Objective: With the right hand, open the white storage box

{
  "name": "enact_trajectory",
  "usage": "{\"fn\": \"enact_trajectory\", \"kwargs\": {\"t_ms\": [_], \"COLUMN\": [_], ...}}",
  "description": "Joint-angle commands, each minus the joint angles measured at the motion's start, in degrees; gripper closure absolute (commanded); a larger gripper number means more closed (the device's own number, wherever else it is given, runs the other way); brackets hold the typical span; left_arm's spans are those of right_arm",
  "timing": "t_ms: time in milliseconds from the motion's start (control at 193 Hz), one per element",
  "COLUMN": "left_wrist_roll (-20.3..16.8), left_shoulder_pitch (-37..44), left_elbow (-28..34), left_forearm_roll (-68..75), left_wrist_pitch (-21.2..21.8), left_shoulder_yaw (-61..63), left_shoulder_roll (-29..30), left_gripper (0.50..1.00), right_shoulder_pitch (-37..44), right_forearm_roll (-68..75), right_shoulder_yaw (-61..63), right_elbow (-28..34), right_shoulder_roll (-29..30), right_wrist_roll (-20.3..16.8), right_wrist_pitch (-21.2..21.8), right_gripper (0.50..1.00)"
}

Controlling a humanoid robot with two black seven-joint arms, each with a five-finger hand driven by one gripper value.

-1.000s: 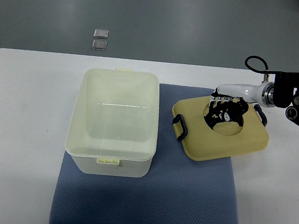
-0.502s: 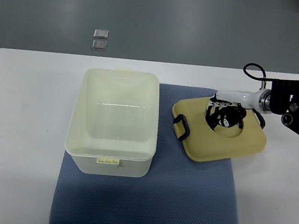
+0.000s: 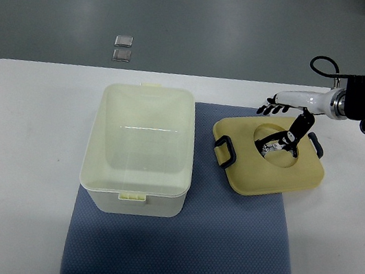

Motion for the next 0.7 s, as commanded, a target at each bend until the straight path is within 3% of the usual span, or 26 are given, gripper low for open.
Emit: {"fn": "enact_trajectory", "kwargs": {"t_ms": [0,186,414,694], "left_wrist_roll": [0.0,0.0,0.0,0.0], "left_shoulder_pitch": [0.0,0.0,0.0,0.0], "left_elbow": [-0.04,-0.04,0.04,0.22], "left_forearm_roll": [0.01,0.01,0.01,0.01], "left_wrist_pitch": [0.01,0.01,0.01,0.01], "left_shoulder_yaw": [0.0,0.0,0.0,0.0], "left_shoulder_roll": [0.0,0.0,0.0,0.0], "left_gripper": [0.5,0.5,0.5,0.5], "right_shoulder_pitch": [1.43,0.81,-4.55,-14.92], "right_forearm_roll": [0.26,3.43,24.78,44.47], "right_shoulder_yaw": [0.1,4.4,12.14,19.96], "right_elbow": [-0.01,-0.19,-0.45,-0.63], "right_shoulder_roll": [-0.91,-2.06,-2.94,-0.21], "right_wrist_roll": [0.19,0.28,0.01,0.1], "right_wrist_pitch": [0.33,0.33,-1.26,-14.62], "right_gripper": [0.673,0.673,0.673,0.65]}}
